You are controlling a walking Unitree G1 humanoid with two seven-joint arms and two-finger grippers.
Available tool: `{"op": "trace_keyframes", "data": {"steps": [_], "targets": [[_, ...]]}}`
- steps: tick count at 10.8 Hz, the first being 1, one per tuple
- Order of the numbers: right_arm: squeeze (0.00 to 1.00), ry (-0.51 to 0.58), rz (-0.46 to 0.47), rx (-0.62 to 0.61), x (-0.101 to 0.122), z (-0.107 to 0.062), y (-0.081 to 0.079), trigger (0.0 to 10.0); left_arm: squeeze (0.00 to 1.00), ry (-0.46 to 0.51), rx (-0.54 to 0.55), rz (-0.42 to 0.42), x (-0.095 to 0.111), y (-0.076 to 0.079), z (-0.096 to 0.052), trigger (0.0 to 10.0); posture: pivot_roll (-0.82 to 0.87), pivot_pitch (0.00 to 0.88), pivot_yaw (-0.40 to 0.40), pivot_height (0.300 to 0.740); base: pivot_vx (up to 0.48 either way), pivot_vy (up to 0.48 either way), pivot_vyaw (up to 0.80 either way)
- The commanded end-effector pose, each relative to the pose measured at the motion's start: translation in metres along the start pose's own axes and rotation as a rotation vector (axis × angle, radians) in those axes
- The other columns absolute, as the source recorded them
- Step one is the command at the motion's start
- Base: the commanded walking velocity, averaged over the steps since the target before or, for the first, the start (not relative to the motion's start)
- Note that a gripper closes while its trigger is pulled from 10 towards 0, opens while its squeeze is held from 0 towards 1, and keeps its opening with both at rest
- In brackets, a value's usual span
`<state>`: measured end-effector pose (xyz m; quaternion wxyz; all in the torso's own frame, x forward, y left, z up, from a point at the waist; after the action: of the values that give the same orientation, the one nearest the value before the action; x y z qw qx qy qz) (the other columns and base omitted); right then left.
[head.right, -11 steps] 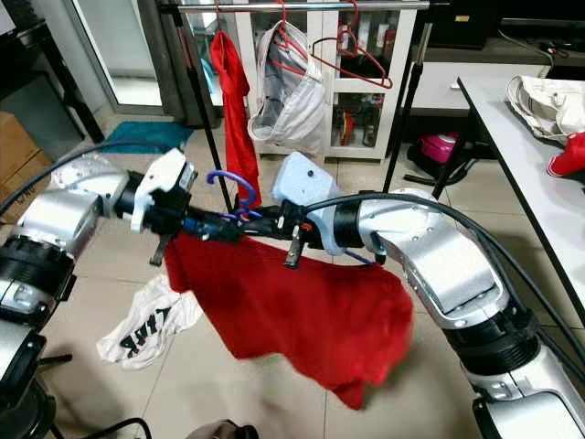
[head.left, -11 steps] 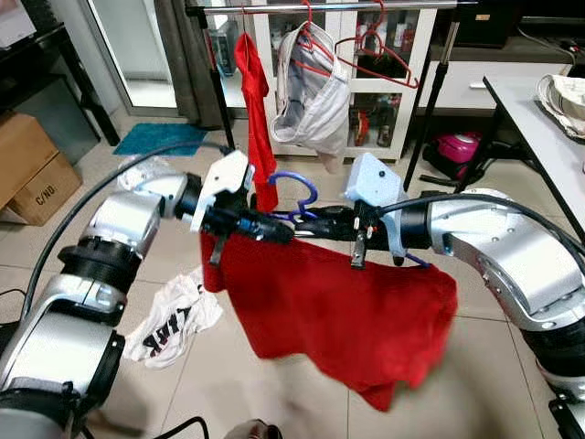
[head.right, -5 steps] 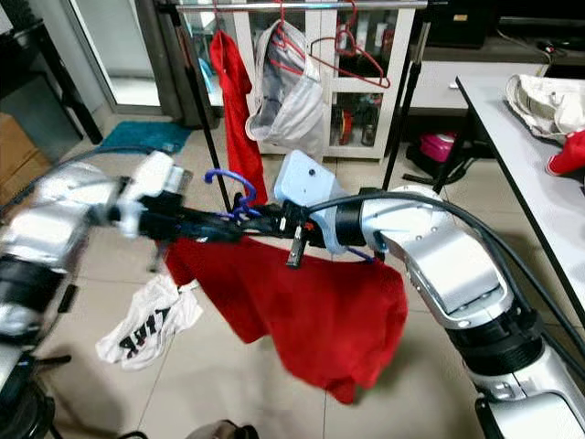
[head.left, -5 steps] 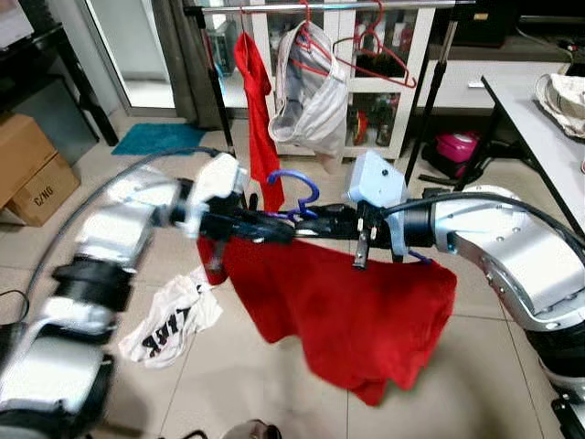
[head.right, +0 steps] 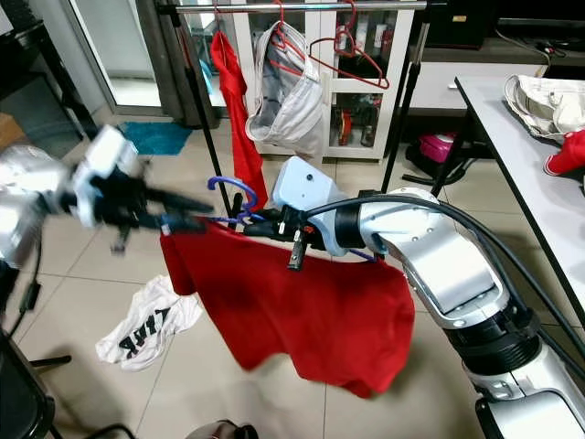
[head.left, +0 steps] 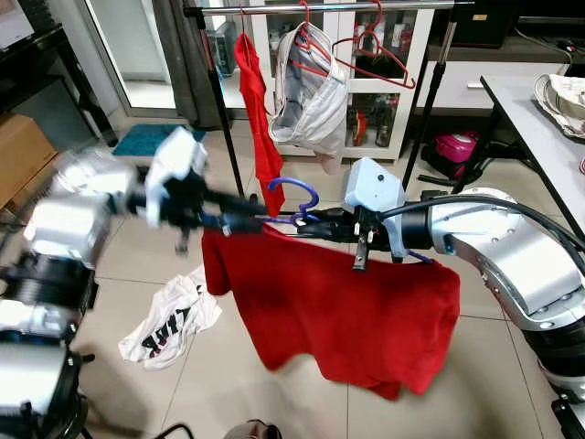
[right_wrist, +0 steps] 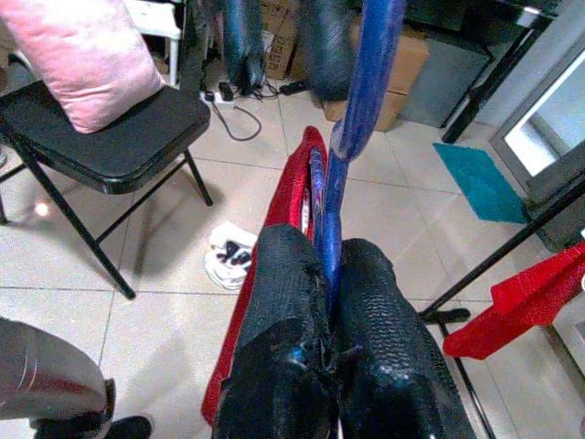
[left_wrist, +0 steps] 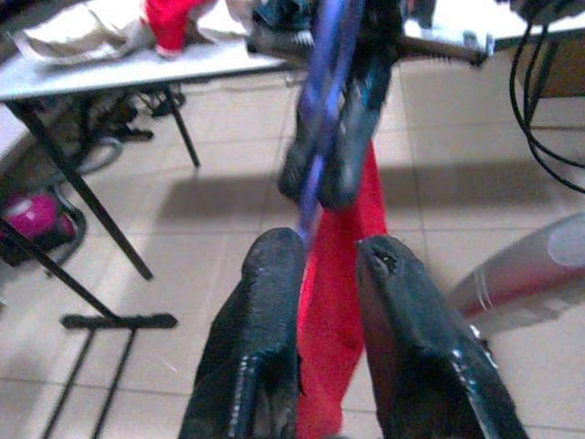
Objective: Hang hanger
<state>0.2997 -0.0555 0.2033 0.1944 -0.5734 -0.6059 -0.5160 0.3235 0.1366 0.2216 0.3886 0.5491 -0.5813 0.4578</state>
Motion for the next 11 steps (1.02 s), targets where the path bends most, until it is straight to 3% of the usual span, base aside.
{"op": "trace_keyframes", "data": {"steps": [1,2,3,4,6,7,8,9,11], "targets": [[0.0,0.021,-0.042,-0.001,0.009,0.0,0.004,10.0,1.0,-0.001,0.012,0.031,0.009,-0.002,-0.003,10.0,-0.14,0.0,0.115,0.74,0.0,0.0,0.0],[0.0,0.022,-0.044,0.0,0.01,0.0,0.004,10.0,1.0,-0.027,0.038,0.08,0.007,-0.006,-0.001,10.0,-0.14,0.0,0.115,0.74,0.0,0.0,0.0],[0.0,0.032,-0.046,0.006,0.013,0.0,0.002,10.0,0.21,-0.057,0.043,0.106,-0.006,-0.011,0.008,10.0,-0.15,0.0,0.12,0.74,0.0,0.0,0.0],[0.0,0.04,-0.046,0.012,0.015,0.0,0.0,10.0,0.0,-0.076,0.016,0.084,-0.016,-0.009,0.016,10.0,-0.15,0.0,0.12,0.74,0.0,0.0,0.0],[0.0,0.049,-0.05,0.029,0.018,0.001,-0.003,10.0,0.0,-0.127,0.024,0.075,-0.031,-0.015,0.023,10.0,-0.15,0.0,0.12,0.74,0.0,0.0,0.0],[0.0,0.054,-0.051,0.036,0.019,0.002,-0.005,10.0,0.0,-0.134,0.011,0.054,-0.035,-0.016,0.026,9.2,-0.15,0.0,0.122,0.74,0.0,0.0,0.0],[0.0,0.055,-0.051,0.038,0.019,0.003,-0.005,10.0,0.0,-0.137,0.005,0.043,-0.037,-0.016,0.028,2.6,-0.15,0.0,0.122,0.74,0.0,0.0,0.0],[0.0,0.058,-0.051,0.04,0.02,0.003,-0.006,10.0,0.0,-0.133,-0.009,0.032,-0.039,-0.017,0.031,0.0,-0.15,0.0,0.122,0.74,0.0,0.0,0.0],[0.0,0.06,-0.05,0.041,0.021,0.003,-0.007,10.0,0.0,-0.127,-0.036,0.028,-0.038,-0.017,0.035,0.0,-0.15,0.0,0.129,0.74,0.0,0.0,0.0]]}}
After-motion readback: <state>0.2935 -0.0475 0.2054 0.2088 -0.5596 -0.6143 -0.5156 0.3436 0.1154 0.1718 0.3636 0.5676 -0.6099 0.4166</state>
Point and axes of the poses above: a point about 5 cm out from each wrist's last joint towards the gripper, its own z axis pointing out of the wrist towards the gripper, its own x axis along the axis of the wrist's last joint, y = z × x, the point moved 5 cm from there along z, pointing out of the wrist towards the gripper, and after that the axes turned 7 degrees about -z, right-handed, at the moved point
